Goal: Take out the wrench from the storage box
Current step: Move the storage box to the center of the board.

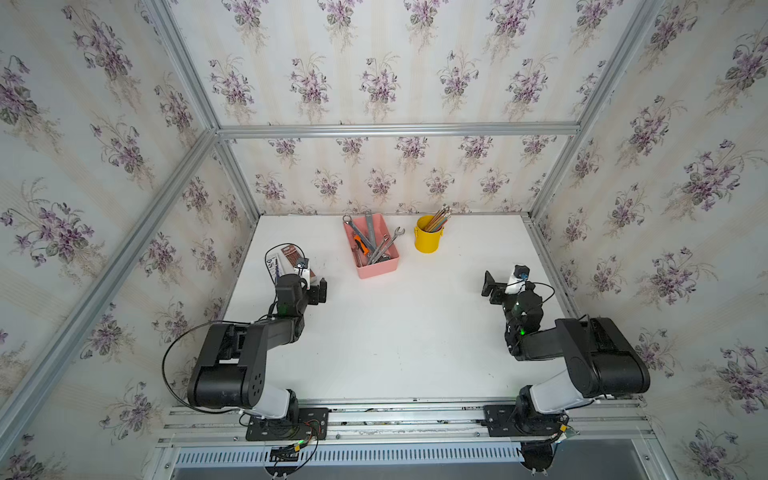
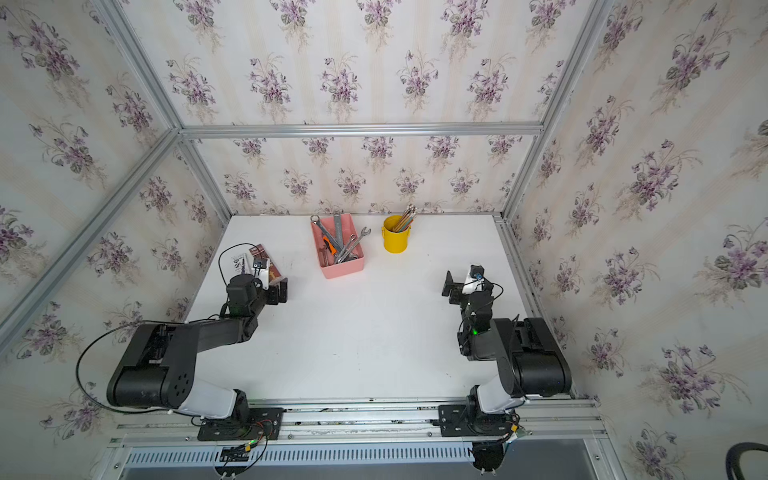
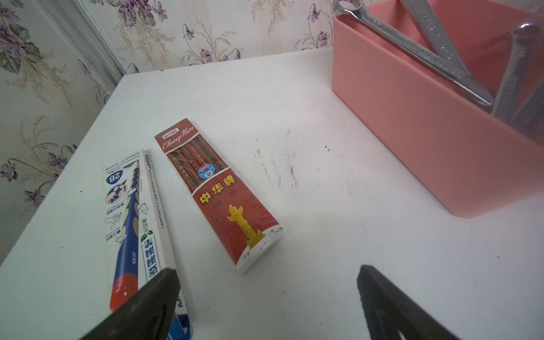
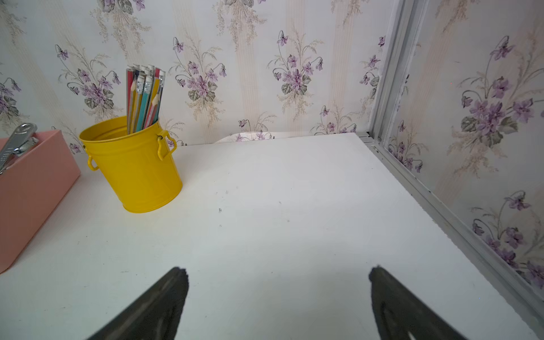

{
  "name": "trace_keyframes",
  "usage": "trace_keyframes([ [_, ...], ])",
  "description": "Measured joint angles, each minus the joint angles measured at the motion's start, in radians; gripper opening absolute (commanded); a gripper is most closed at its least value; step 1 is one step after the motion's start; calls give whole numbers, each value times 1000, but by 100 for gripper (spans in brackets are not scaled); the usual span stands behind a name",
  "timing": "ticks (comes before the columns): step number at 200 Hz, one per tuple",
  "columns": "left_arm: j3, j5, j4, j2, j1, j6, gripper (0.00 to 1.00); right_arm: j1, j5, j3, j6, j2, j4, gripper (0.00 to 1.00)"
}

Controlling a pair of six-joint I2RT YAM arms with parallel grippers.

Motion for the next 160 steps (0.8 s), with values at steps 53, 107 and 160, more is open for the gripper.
trace_keyframes([
  [53, 0, 8, 0, 0, 9, 0, 99, -2, -5, 0, 0, 0, 0, 100],
  [107, -2, 17, 0, -1, 14, -1, 99, -6, -8, 0, 0, 0, -2, 100],
  [160, 99, 34, -180, -152, 14, 0, 99, -6, -47, 39, -14, -150, -143, 100],
])
